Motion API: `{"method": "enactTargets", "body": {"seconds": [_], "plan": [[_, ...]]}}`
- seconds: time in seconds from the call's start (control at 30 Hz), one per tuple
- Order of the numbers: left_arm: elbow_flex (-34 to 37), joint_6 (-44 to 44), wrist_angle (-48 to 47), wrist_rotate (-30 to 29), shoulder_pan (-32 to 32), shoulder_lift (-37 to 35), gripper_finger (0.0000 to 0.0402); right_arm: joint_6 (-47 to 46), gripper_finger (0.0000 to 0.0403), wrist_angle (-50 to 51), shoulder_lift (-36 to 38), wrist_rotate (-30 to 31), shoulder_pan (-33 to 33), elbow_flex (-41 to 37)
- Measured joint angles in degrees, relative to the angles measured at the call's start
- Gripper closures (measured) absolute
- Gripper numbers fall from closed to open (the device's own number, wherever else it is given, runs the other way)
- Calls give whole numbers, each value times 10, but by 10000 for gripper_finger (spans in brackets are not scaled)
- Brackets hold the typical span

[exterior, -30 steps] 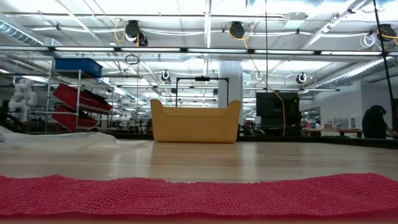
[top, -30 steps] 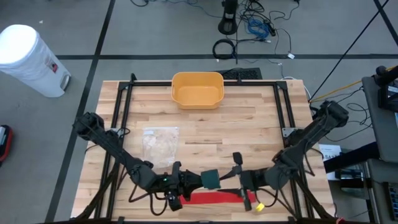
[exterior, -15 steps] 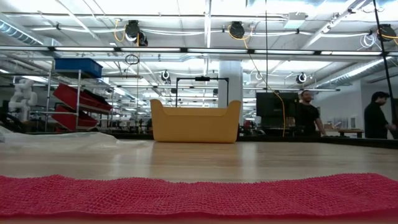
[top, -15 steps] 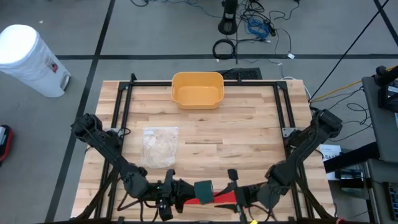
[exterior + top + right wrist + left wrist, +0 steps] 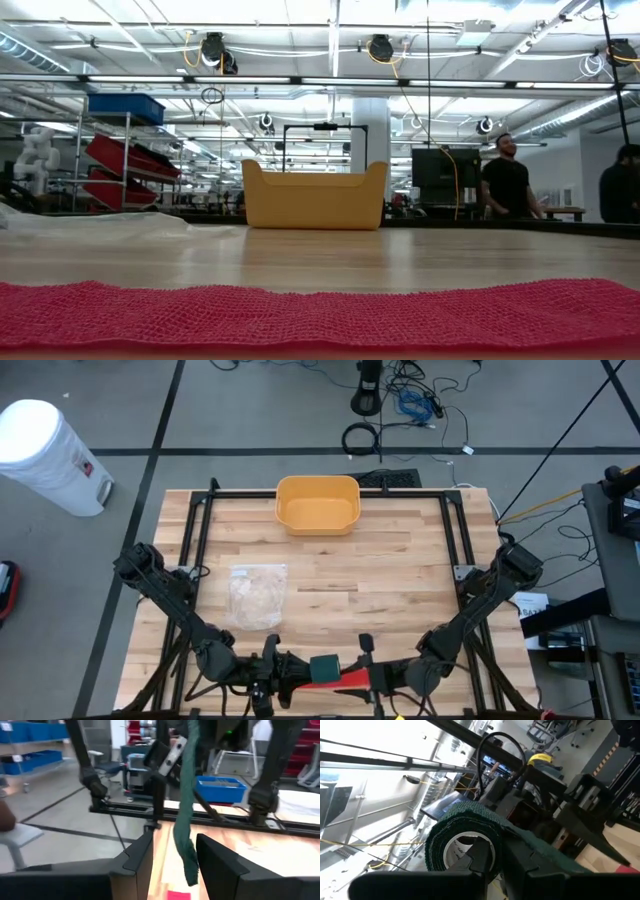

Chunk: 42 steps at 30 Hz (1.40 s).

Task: Roll bandage
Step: Roll the green bandage

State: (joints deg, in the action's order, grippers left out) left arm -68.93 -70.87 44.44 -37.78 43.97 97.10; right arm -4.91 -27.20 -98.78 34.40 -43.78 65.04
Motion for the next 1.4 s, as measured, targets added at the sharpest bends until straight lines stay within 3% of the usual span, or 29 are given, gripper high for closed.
{"method": "enactTargets", "body": {"seconds": [0.17, 0.43, 0.77, 1.4], "plan": [[0, 0, 0, 0, 0, 0, 363, 0, 293, -6, -3, -22, 11, 0], [0, 1, 1, 0, 3, 0, 363, 0, 396, -5, -16, -30, 23, 0], [0, 74, -4, 15, 11, 0, 363, 33, 402, -11, -17, -23, 27, 0], [0, 106, -3, 21, 41, 0, 363, 70, 403, 9, 25, -13, 33, 0]]}}
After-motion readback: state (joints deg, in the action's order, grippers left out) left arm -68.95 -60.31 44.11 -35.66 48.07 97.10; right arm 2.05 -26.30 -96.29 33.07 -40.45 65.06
